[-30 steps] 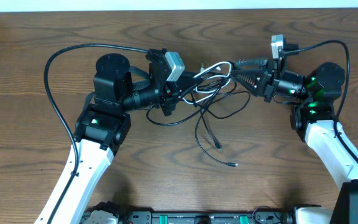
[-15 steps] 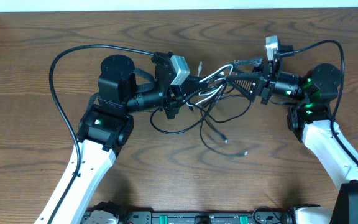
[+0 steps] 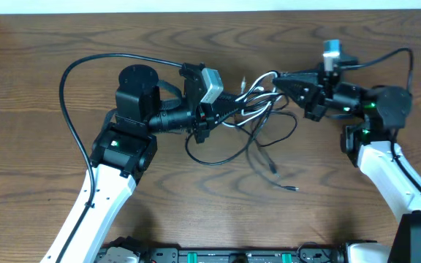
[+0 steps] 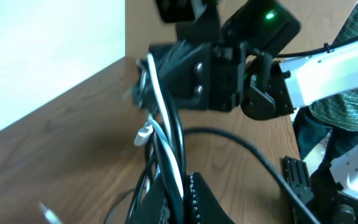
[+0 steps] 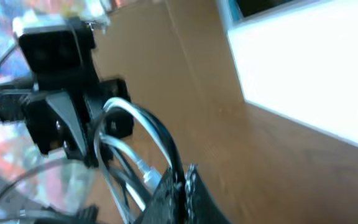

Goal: Untangle cables

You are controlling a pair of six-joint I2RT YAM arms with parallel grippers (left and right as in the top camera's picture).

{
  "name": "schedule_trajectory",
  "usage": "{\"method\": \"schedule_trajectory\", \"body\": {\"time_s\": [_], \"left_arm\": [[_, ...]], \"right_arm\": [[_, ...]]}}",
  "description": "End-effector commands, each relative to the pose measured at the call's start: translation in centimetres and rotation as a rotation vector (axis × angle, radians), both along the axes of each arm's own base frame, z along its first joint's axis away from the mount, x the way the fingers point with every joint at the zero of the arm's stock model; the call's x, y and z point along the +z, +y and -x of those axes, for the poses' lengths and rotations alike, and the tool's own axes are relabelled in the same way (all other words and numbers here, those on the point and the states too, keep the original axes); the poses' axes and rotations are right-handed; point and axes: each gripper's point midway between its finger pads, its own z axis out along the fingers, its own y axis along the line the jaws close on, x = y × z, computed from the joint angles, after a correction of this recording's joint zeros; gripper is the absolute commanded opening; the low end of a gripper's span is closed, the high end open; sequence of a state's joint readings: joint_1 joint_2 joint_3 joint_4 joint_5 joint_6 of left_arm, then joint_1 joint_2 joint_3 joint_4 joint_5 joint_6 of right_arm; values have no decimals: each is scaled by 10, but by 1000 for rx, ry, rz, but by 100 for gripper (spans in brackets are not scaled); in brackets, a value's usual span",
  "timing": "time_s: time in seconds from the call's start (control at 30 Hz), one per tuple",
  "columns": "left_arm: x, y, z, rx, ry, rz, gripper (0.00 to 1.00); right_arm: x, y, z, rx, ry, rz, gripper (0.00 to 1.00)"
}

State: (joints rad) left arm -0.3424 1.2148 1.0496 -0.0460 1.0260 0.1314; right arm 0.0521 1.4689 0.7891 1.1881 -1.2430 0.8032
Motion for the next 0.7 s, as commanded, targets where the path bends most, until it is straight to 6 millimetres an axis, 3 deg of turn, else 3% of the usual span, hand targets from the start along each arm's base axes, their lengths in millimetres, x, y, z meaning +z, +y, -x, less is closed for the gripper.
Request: {"method": "schedule_trajectory", "body": {"time_s": [0.0, 0.27, 0.4, 0.5, 0.57, 0.67], "left_arm": [[-2, 2, 0, 25, 23, -22, 8], [-33, 11, -6, 115, 147, -109, 8], [-65, 31, -20, 282, 228, -231, 8], [-60, 28, -18, 260, 218, -214, 8], [-47, 21, -17, 214, 174, -167, 8], [-24, 11, -12, 132, 92, -91, 8]], "right_arm": [[25, -20, -1, -45, 0, -68, 1], [60, -46, 7, -115, -92, -164, 1], [68, -51, 7, -146, -114, -188, 1], [66, -52, 6, -142, -106, -176, 1], [57, -50, 2, -130, -50, -157, 21], [38, -48, -8, -113, 79, -124, 64]]}}
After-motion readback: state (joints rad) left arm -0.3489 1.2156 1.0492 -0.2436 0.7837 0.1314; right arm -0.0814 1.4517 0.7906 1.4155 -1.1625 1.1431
